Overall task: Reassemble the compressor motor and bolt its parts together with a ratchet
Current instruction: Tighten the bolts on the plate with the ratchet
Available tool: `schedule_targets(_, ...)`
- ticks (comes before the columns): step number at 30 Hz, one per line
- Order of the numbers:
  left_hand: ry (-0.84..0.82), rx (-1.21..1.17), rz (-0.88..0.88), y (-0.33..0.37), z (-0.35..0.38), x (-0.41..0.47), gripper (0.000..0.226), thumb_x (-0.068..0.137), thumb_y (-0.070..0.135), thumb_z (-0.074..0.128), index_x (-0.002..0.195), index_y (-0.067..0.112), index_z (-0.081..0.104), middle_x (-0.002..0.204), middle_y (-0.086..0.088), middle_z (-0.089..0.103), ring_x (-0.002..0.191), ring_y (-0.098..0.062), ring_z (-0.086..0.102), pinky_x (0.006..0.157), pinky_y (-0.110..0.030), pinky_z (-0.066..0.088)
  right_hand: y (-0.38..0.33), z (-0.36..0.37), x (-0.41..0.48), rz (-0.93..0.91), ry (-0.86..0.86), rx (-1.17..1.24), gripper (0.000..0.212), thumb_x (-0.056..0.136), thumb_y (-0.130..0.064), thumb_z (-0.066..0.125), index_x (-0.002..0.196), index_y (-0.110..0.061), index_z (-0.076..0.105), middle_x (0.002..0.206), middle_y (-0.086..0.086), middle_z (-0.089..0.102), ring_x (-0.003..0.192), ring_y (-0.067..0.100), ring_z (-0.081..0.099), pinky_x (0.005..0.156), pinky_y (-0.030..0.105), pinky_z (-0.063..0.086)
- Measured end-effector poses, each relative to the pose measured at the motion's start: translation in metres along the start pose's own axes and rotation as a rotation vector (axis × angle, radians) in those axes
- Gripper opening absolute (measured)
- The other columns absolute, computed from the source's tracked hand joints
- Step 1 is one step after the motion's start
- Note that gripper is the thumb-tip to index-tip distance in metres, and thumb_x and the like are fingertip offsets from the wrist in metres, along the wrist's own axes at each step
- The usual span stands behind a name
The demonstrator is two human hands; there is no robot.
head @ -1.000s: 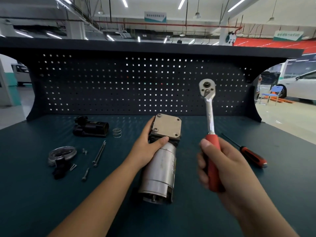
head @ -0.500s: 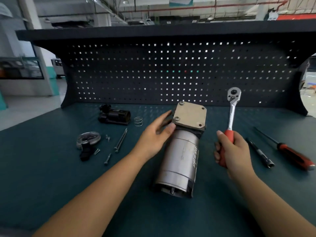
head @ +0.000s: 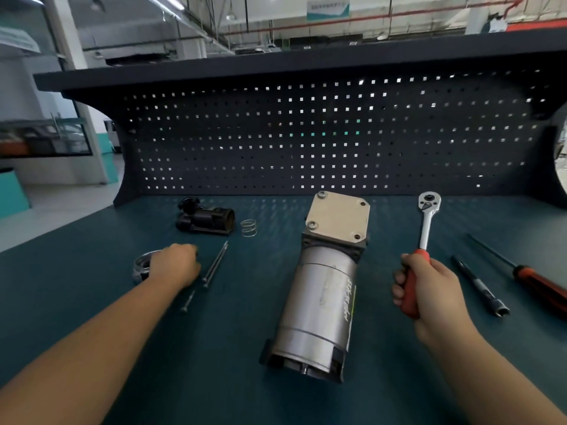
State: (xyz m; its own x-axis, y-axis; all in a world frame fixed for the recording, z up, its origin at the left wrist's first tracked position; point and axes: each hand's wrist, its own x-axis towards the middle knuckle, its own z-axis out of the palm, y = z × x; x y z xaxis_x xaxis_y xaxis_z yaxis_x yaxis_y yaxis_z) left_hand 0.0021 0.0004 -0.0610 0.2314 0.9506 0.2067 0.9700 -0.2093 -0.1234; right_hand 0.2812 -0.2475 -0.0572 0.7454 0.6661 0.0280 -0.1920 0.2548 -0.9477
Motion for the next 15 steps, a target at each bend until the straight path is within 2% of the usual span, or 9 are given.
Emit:
schedule_targets(4,0.041,0.143,0.042,0.005,0.009,0.002,0.021,0.093,0.021,0.045,0.104,0.015,0.061,0.109,-0.008,0.064,0.096,-0.025,0.061,0.067,-0.031,0.044,-0.002,-0.002,0.002,0.036,0.009,0.034,0.012,0.091,-0.013,0.049,0.078,-0.013,0.048,0.045,-0.002,0.047,0.034,0.012,0.04,0.034,0.019,0.033)
schedule_targets(9,0.033,0.157,0.054,0.01,0.009,0.006,0.021,0.089,0.008,0.046,0.105,0.012,0.06,0.109,-0.01,0.063,0.099,-0.026,0.061,0.073,-0.034,0.047,-0.003,0.001,0.001,0.04,-0.013,0.01,0.013,0.09,-0.013,0.049,0.078,-0.013,0.046,0.047,-0.002,0.047,0.036,0.012,0.039,0.033,0.02,0.033)
schedule_targets(12,0.068,0.069,0.045,0.01,0.01,0.004,0.016,0.09,0.007,0.046,0.1,0.012,0.057,0.105,-0.011,0.063,0.094,-0.028,0.061,0.073,-0.036,0.048,-0.003,0.002,-0.001,0.033,-0.024,-0.018,0.012,0.091,-0.014,0.05,0.079,-0.013,0.047,0.047,-0.002,0.047,0.036,0.013,0.039,0.034,0.02,0.034)
schedule_targets(15,0.214,-0.204,0.033,0.012,0.006,-0.001,0.012,0.09,0.01,0.051,0.098,0.008,0.06,0.097,-0.016,0.066,0.088,-0.032,0.06,0.071,-0.038,0.05,-0.004,0.003,-0.002,0.034,-0.026,-0.03,0.013,0.091,-0.013,0.051,0.079,-0.013,0.047,0.048,-0.001,0.046,0.036,0.014,0.039,0.035,0.02,0.034)
